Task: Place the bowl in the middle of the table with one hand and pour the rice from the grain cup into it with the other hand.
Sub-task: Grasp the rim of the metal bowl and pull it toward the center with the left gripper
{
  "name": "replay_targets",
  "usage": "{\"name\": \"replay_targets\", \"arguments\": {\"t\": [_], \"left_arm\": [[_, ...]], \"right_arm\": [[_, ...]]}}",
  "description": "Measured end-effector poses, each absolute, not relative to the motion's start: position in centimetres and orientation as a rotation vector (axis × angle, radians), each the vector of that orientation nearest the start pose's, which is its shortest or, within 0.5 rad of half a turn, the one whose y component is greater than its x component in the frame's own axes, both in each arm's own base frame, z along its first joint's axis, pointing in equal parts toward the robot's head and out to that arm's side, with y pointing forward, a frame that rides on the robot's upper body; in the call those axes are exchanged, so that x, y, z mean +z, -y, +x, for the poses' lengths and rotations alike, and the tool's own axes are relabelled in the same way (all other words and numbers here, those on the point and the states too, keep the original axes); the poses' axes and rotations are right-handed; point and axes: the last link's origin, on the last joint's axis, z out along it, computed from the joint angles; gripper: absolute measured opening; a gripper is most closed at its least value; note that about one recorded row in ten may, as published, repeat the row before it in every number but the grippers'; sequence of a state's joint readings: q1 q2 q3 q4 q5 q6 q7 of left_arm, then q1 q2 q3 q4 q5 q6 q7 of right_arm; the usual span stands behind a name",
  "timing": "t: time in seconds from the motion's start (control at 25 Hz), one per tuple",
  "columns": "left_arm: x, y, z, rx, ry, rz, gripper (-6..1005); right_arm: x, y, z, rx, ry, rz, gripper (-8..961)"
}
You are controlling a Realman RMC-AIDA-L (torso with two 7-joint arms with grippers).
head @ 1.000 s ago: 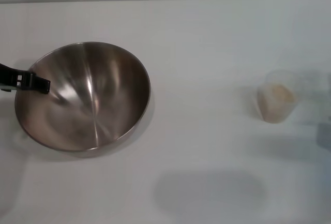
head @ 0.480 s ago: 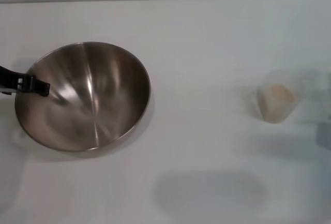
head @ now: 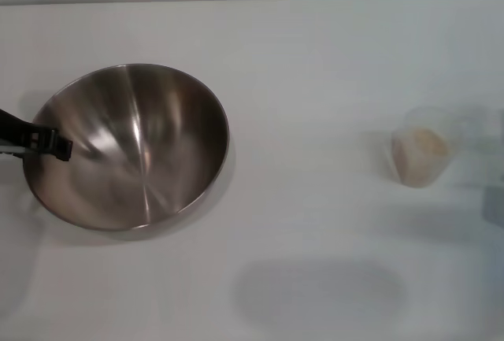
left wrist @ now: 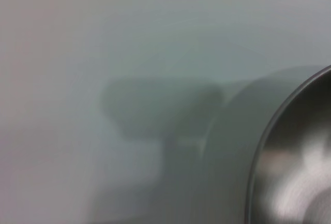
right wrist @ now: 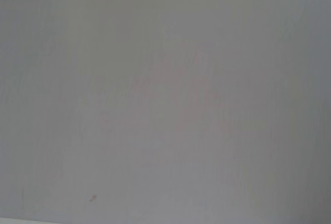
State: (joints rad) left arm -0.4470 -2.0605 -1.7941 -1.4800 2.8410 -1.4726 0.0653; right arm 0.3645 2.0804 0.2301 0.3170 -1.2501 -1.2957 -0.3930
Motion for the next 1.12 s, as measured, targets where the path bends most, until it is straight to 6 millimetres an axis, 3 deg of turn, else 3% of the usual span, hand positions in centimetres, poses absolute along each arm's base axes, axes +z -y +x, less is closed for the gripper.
{"name": "replay_targets", "arguments": {"t": [0.68, 1.12], "left_arm": [[4.86, -35.68, -23.09, 0.385, 1.354, -1.963, 59], [4.49, -36.10, -23.01, 0.411, 1.362, -1.976, 50]], "right_arm": [[-0.78, -28.52, 36.33, 0.326, -0.502, -1.293, 641], [-0.75, -28.62, 36.26, 0.328, -0.499, -1.293, 640]]}}
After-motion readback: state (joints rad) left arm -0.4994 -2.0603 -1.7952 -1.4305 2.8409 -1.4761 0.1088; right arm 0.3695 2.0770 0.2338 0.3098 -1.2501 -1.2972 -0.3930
